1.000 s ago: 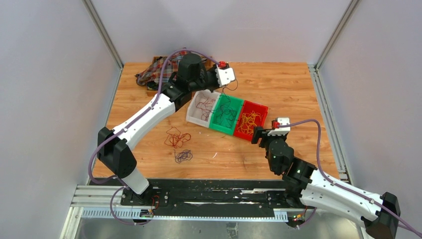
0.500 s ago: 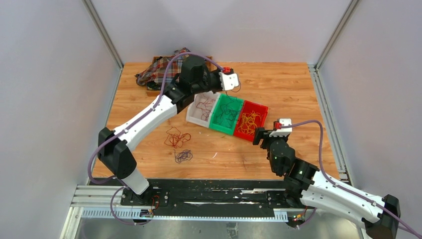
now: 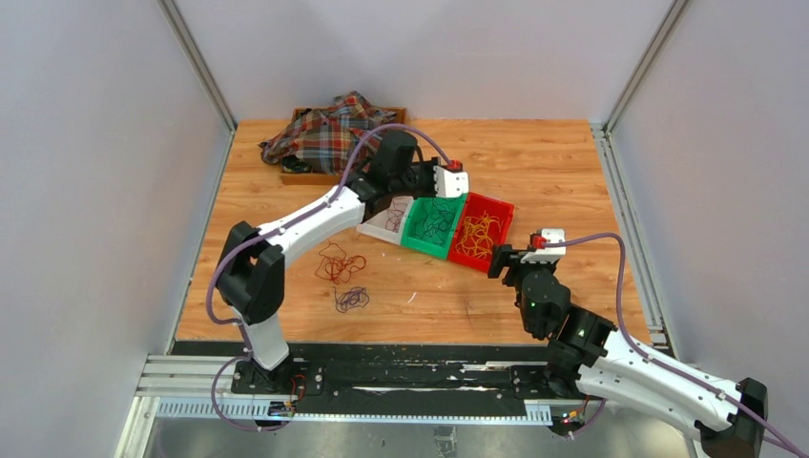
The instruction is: Untangle the cables
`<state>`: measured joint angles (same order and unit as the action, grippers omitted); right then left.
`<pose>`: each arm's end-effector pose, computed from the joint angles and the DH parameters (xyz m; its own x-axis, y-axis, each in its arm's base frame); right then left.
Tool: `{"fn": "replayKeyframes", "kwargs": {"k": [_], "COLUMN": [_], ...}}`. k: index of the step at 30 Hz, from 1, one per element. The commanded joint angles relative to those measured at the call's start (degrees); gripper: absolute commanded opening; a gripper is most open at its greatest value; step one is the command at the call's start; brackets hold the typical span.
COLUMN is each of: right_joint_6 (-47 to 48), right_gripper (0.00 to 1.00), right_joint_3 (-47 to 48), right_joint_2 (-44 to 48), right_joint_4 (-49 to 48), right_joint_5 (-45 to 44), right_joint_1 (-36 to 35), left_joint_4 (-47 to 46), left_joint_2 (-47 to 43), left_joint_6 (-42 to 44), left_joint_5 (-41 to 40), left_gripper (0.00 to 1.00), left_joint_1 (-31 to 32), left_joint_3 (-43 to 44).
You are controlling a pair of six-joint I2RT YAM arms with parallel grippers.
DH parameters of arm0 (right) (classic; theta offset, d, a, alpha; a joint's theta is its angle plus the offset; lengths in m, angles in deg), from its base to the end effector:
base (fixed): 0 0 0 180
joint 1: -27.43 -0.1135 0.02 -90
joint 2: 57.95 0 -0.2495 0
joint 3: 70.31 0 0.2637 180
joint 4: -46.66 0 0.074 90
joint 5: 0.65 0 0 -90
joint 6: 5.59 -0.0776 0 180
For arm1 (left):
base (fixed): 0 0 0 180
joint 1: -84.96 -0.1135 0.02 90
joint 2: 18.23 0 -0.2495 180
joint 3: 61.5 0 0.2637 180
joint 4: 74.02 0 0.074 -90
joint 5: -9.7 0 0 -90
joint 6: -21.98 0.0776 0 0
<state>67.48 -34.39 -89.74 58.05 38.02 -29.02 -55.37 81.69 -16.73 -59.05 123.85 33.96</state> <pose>0.1569 0.1269 0.2485 -0.0938 0.1878 -0.9777 -0.0683 0.9785 0.1945 0.3407 -0.3110 0.2813 0.4680 0.5569 -0.6862 0.7666 0.1305 0.6287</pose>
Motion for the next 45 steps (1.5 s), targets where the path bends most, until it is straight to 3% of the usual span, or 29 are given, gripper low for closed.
{"fn": "replayKeyframes", "kwargs": {"k": [1, 6, 16, 18, 21, 29, 32, 40, 45], "right_joint_6": [-0.6, -0.2, -0.7, -0.6, -0.2, -0.1, -0.2, -0.2, -0.6], "right_gripper": [0.73, 0.73, 0.72, 0.72, 0.72, 0.71, 0.71, 0.7, 0.69], "right_joint_3": [-0.1, -0.3, -0.5, -0.4, -0.3, 1.3, 1.7, 2.1, 2.3], "right_joint_2": [0.7, 1.4, 1.9, 2.6, 3.6, 4.1, 4.2, 4.1, 4.0], "right_joint_4": [0.4, 0.4, 1.6, 1.9, 2.2, 3.7, 4.3, 4.6, 4.8], "right_joint_5": [-2.5, -2.9, -3.6, -3.8, -3.8, -3.1, -2.9, -2.3, -2.0], "right_joint_1": [0.6, 0.7, 1.1, 1.2, 1.2, 1.3, 1.3, 1.3, 1.3], "left_joint_4": [-2.3, -0.4, 8.5, 12.0, 16.2, 18.3, 21.1, 31.9, 40.1], "left_joint_2": [4.1, 9.0, 14.3, 15.4, 16.4, 17.3, 16.8, 16.2, 17.9], "left_joint_6": [7.2, 9.8, 9.6, 8.9, 9.5, 10.6, 9.3, 8.5, 2.3], "left_joint_5": [-6.0, -9.7, -6.6, -6.5, -6.5, -10.3, -9.1, -4.9, -1.9], "left_gripper": [0.01, 0.0, 0.01, 0.07, 0.29, 0.64, 0.84, 0.87, 0.83], "left_joint_1": [1.2, 1.2, 1.7, 1.7, 1.7, 1.2, 1.0, 0.9, 0.6], "left_joint_3": [-0.4, 3.0, 5.7, 7.5, 9.6, 13.4, 16.6, 26.8, 32.2]}}
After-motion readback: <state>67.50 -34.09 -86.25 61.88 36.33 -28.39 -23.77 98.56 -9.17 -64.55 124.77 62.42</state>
